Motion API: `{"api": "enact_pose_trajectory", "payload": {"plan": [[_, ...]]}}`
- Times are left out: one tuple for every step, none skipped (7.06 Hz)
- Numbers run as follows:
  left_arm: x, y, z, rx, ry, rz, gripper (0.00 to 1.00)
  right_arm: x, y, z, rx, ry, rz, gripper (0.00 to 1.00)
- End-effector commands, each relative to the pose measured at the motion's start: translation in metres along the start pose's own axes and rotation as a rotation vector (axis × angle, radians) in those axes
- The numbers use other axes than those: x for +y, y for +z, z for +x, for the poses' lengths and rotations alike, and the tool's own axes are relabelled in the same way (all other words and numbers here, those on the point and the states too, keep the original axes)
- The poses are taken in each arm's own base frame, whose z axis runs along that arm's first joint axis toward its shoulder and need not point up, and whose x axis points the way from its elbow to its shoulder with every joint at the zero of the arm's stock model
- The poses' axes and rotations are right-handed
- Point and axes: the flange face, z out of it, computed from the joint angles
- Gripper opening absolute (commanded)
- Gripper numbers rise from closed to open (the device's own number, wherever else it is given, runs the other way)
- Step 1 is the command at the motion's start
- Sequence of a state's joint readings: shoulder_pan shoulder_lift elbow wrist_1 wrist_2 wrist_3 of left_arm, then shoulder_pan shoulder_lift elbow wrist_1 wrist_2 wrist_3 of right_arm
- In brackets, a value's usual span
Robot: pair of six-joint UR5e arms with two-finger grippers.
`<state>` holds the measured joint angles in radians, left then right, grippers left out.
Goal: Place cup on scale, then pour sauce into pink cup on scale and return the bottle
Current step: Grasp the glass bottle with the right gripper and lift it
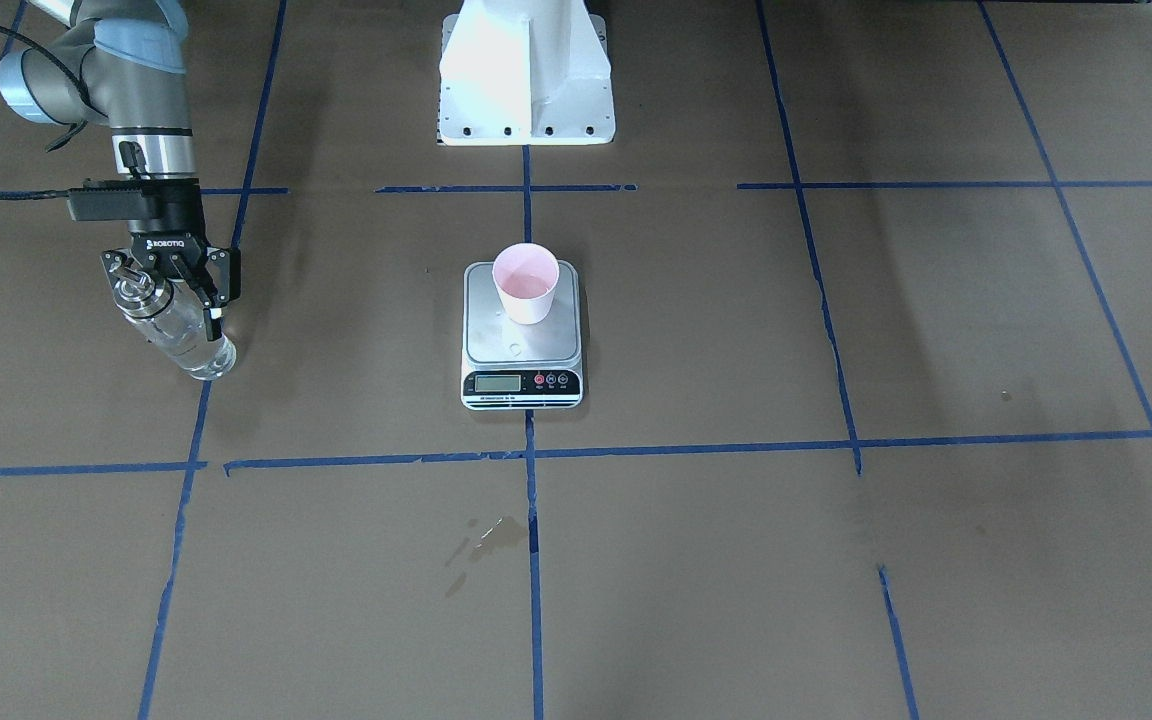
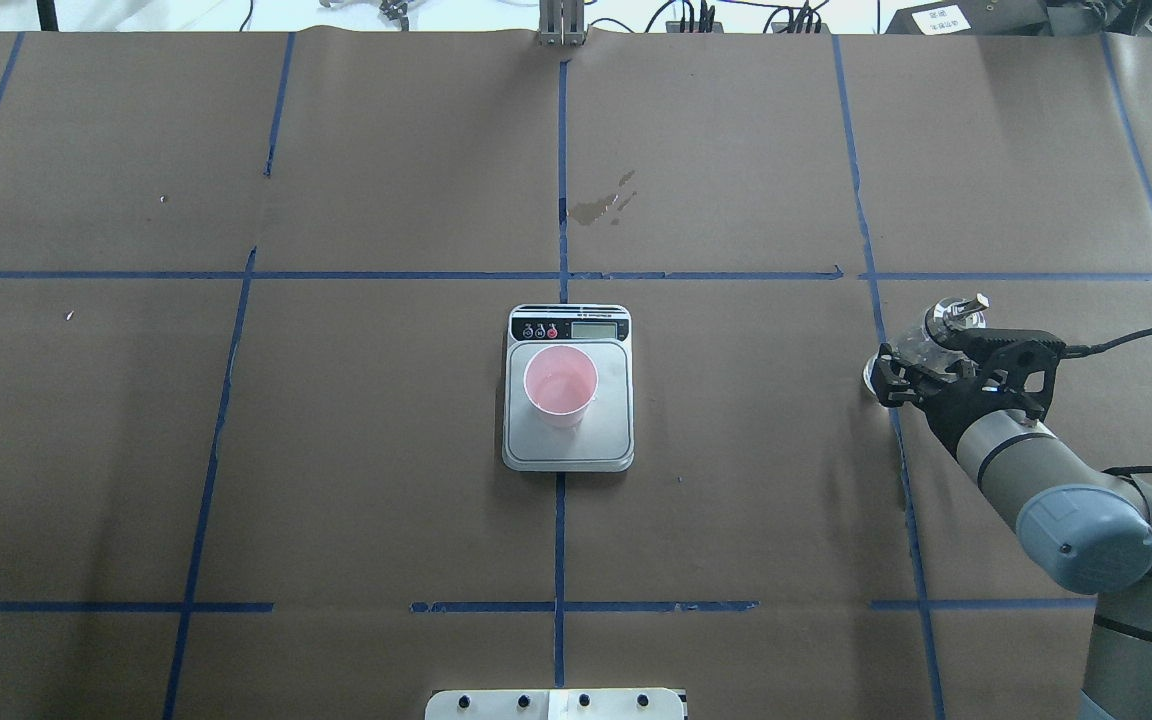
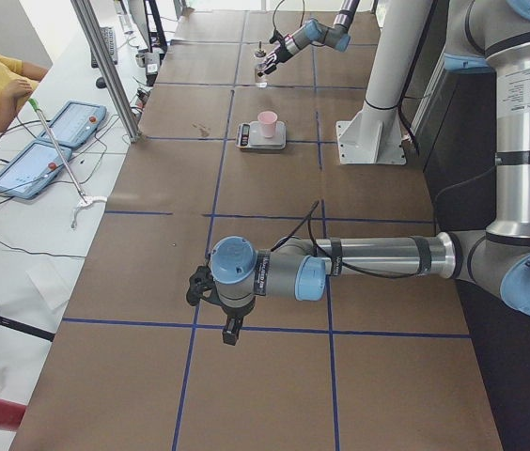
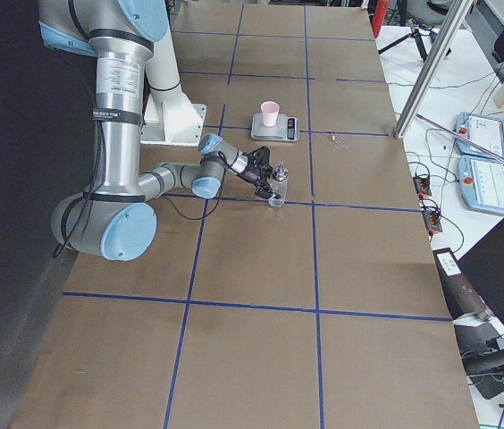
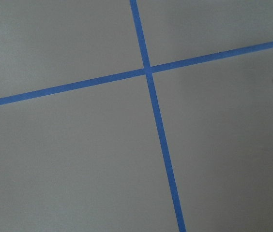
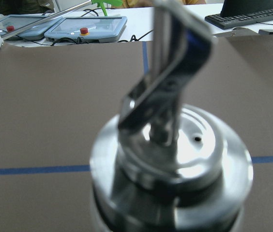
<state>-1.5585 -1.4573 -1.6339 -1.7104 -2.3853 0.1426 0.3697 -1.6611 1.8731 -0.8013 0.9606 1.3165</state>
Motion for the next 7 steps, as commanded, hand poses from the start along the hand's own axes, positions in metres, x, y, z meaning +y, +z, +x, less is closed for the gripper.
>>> {"api": "enact_pose_trajectory", "payload": {"plan": [[0.001,0.000,0.000,0.000,0.000,0.000,1.00,-0.015,-0.004,-0.033,-0.045,0.024,0.041,0.00],[0.000,-0.001,0.001,0.000,0.002,0.002,1.00,-0.026,-0.011,-0.040,-0.061,-0.037,0.055,0.00],[-0.001,-0.001,0.001,0.000,0.003,0.003,1.00,-0.049,-0.013,-0.040,-0.056,-0.143,0.089,0.00],[-0.001,-0.002,0.002,-0.001,0.004,0.004,1.00,-0.059,-0.011,-0.036,-0.044,-0.194,0.104,0.00],[-0.001,-0.002,0.002,-0.001,0.004,0.004,1.00,-0.067,-0.014,-0.051,-0.068,-0.182,0.106,0.00],[-0.001,-0.002,0.002,-0.001,0.004,0.004,1.00,-0.067,-0.011,-0.061,-0.074,-0.188,0.105,0.00],[0.000,-0.002,0.001,-0.002,0.003,0.003,1.00,-0.065,-0.010,-0.062,-0.068,-0.238,0.100,0.00]]}}
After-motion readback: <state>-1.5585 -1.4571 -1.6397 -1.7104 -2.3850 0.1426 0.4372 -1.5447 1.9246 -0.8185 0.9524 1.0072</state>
